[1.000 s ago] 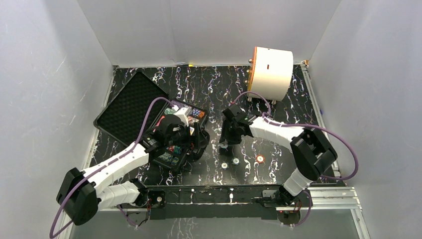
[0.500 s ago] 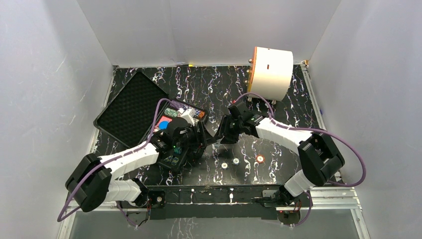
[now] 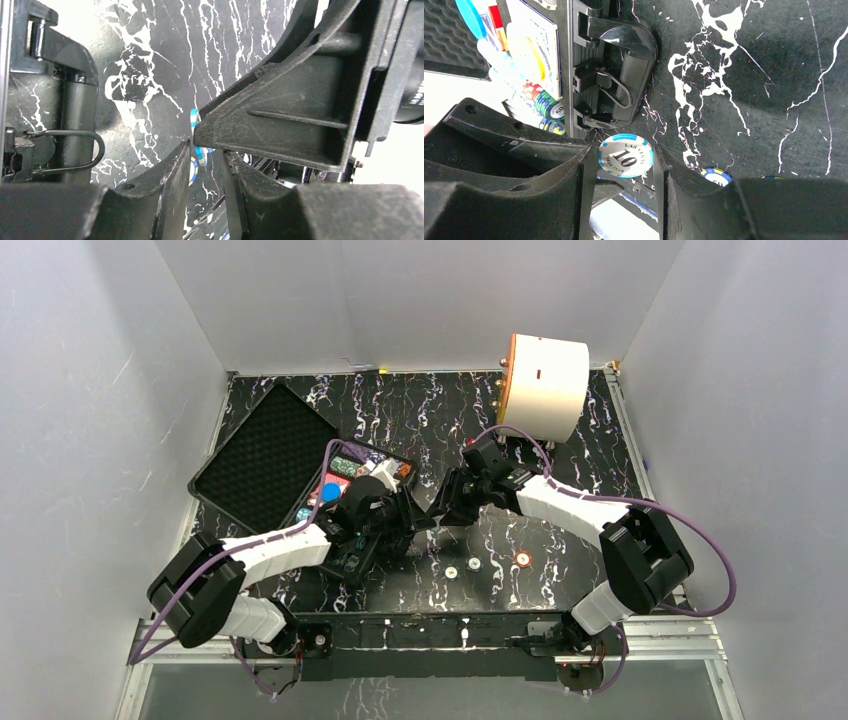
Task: Pack up texas hold em set
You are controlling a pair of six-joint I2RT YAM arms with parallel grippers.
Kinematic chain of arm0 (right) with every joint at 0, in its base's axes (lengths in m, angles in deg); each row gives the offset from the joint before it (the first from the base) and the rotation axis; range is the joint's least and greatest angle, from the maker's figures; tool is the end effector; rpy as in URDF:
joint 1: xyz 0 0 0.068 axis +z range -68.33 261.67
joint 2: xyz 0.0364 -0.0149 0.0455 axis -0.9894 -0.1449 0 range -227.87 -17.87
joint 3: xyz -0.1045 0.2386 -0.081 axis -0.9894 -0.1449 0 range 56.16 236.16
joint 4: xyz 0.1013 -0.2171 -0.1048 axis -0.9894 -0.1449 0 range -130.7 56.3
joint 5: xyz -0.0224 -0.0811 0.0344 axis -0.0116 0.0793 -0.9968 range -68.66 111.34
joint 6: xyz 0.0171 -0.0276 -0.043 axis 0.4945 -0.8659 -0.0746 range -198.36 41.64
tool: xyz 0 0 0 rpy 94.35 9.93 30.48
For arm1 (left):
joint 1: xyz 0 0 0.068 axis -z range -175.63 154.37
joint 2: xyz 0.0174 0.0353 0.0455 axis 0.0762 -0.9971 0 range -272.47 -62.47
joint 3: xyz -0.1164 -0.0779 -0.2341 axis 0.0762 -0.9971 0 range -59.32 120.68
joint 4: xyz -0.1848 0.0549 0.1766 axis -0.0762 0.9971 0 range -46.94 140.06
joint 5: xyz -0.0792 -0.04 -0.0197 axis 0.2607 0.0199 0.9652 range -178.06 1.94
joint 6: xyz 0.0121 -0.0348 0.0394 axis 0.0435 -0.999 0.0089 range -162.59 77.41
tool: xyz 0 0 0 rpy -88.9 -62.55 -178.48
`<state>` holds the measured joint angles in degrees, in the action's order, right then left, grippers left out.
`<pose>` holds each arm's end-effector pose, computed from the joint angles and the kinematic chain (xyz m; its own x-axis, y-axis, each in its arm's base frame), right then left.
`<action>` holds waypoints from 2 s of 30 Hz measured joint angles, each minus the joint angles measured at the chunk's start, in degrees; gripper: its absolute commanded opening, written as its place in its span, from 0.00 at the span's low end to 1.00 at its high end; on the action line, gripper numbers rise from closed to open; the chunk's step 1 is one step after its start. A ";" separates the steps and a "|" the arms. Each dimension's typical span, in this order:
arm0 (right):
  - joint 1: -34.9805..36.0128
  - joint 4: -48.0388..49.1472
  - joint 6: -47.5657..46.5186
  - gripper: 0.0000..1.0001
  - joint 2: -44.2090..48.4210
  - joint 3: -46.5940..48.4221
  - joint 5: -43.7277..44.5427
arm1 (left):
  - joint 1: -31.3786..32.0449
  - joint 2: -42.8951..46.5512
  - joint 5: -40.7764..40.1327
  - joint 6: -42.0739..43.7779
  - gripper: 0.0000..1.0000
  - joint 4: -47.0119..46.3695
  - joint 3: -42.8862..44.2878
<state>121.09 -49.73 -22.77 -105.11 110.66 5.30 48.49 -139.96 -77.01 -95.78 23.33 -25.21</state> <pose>0.2388 0.2089 0.2137 -0.9479 0.2473 -0.2009 0.0551 0.7483 0.6611 0.1977 -0.2011 0.2028 -0.8205 -0.2989 -0.4873 0.2543 0.5726 -0.7794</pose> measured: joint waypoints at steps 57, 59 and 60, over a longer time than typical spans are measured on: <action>-3.08 -3.93 -6.49 0.78 2.97 0.52 5.77 | -5.18 -8.15 -32.39 27.67 0.00 78.20 33.09; -3.08 -3.93 -6.49 0.77 2.97 0.52 5.77 | -5.25 -8.13 -31.08 28.11 0.00 78.03 33.07; -3.08 -3.93 -6.49 0.78 2.97 0.52 5.77 | -5.29 -8.11 -30.21 28.35 0.00 77.90 33.05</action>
<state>118.01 -53.67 -29.26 -102.14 111.19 11.07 43.20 -148.07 -107.22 -67.43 101.23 7.83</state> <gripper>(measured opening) 0.779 0.022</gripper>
